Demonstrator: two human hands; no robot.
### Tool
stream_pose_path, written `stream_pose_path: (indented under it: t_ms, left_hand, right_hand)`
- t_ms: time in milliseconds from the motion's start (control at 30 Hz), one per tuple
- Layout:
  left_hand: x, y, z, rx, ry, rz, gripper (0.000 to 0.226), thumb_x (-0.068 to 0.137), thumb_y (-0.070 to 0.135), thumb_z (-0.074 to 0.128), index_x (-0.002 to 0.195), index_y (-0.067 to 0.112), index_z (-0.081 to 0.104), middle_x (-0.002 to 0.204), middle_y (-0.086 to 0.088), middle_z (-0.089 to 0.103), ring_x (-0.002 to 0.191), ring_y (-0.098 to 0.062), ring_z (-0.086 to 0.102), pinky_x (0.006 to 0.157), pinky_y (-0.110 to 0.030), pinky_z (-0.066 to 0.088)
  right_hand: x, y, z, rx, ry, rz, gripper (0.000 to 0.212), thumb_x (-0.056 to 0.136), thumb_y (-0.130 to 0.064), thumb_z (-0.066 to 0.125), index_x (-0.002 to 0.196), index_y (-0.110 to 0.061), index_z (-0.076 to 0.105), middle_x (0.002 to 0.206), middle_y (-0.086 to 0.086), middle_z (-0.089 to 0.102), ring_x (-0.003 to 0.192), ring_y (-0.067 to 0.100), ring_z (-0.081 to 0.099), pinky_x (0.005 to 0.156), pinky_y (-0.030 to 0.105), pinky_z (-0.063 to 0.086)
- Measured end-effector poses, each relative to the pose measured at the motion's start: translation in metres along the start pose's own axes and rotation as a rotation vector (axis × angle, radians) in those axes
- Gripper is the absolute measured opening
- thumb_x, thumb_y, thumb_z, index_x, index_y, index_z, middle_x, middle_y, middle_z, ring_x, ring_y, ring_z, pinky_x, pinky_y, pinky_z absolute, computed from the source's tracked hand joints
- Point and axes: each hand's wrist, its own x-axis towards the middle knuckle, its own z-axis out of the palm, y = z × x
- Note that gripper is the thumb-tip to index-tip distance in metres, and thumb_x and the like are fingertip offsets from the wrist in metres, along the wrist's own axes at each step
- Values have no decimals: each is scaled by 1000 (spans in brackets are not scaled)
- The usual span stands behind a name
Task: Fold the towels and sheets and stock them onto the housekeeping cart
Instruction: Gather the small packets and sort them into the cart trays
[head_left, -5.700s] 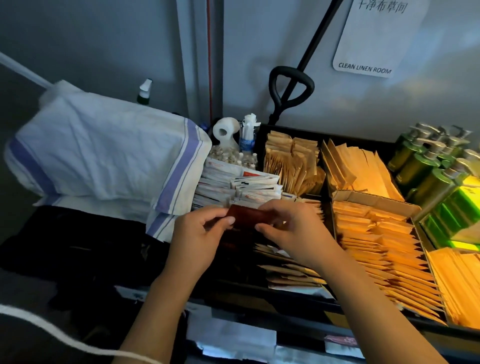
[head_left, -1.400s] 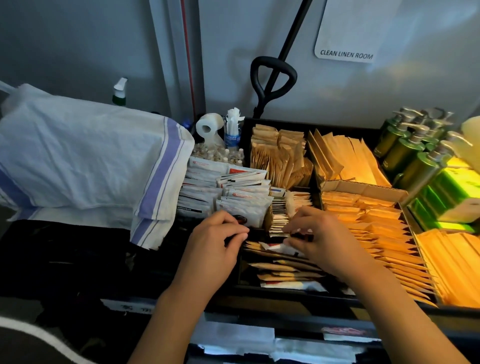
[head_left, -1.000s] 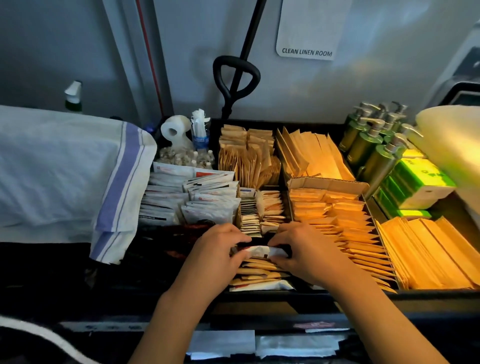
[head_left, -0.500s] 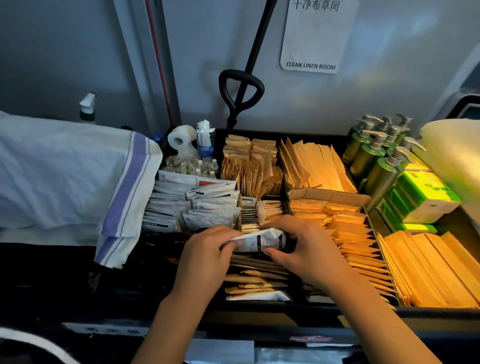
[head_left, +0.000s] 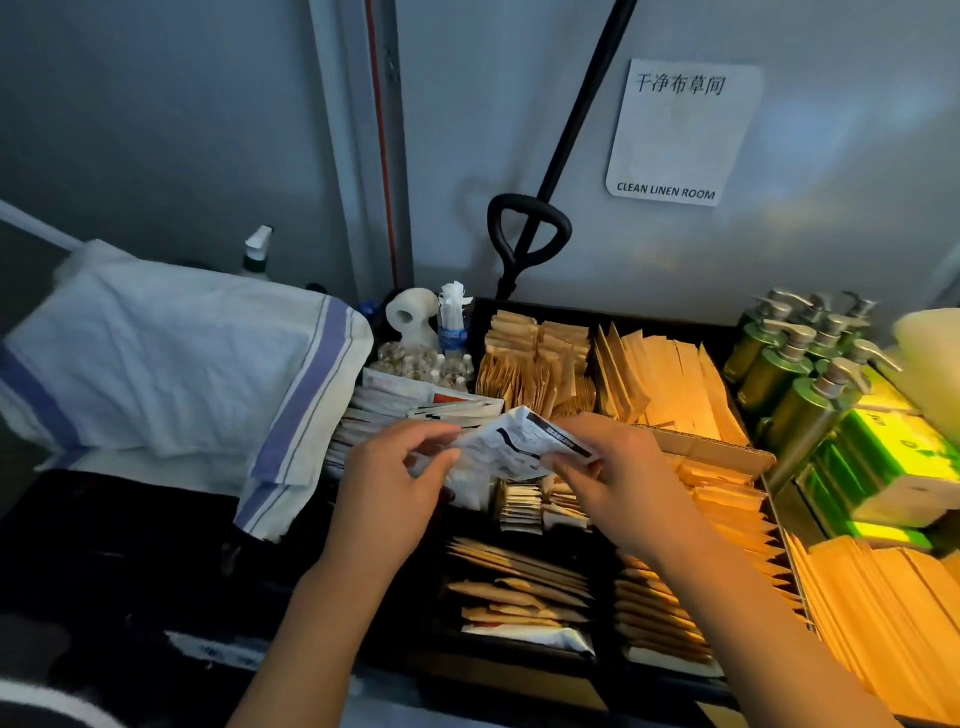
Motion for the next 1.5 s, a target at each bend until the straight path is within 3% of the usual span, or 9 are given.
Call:
stream_pose_path:
  t_ms: [200,333,467,667,800,933,1133,1300,1500]
  left_hand:
    - [5,9,-6,-66,98,-16,31,92,26,76,119,41,72,116,21,67,101,2,65,77,-13,55]
    - [3,18,-2,-195,40,41,25,96,19,69,116,34,76,116,17,69,110,-6,67,87,-17,55]
    - [4,25,5,-300,-43,73,22,104,29,58,115,29,77,120,12,71,117,-7,65,91,-16,52]
    - [7,16,26,-242,-32,-42,28,82,14,85,104,31,81,117,17,70,118,-5,64,99,-34,55]
    - [9,7,29,-264,-11,-76,33,78,7,87,104,28,81,115,17,71,114,-3,66,97,-25,56]
    - [9,6,31,-226,-51,-89,37,77,6,87,106,29,80,112,22,72,110,2,67,89,-15,55]
    - [2,0,37,-187,-91,-127,35,75,-1,87,100,24,82,106,20,74,102,2,70,86,-12,53]
    - [-8,2,46,-50,-185,-73,32,78,-2,85,95,25,82,103,18,73,103,6,65,81,-4,47]
    - [-9,12,34,-48,-140,-10,47,80,25,87,120,43,71,117,29,67,116,4,62,94,-17,48]
  right_hand:
    - [13,-9,-5,-97,54,-91,34,93,-33,64,126,-37,70,108,-23,55,92,3,55,75,12,49]
    - [15,-10,1,-183,125,-136,46,82,-20,82,125,-33,72,110,-18,47,90,1,49,70,2,39]
    - [18,-9,5,-234,194,-216,55,69,-8,92,121,-20,76,107,-5,53,92,10,56,71,19,57]
    - [19,-1,11,-202,172,-261,47,76,-7,88,120,-17,76,112,-2,55,99,12,57,74,26,61]
    - [18,10,11,-212,90,-229,48,76,-10,87,121,-24,76,127,-5,61,112,13,59,87,30,59]
    - [8,21,9,-264,31,-205,47,74,-13,88,117,-25,76,116,-9,68,101,13,62,74,33,60]
    - [-8,42,-3,-256,40,-105,32,81,-15,84,110,-26,78,105,-11,69,95,12,61,75,30,58]
    - [-14,40,-11,-109,108,-9,27,89,-36,64,113,-32,75,105,-22,60,101,-1,52,81,13,41]
    - [-11,17,-1,-112,3,-94,31,96,-37,60,125,-33,71,104,-18,54,97,4,46,76,18,42]
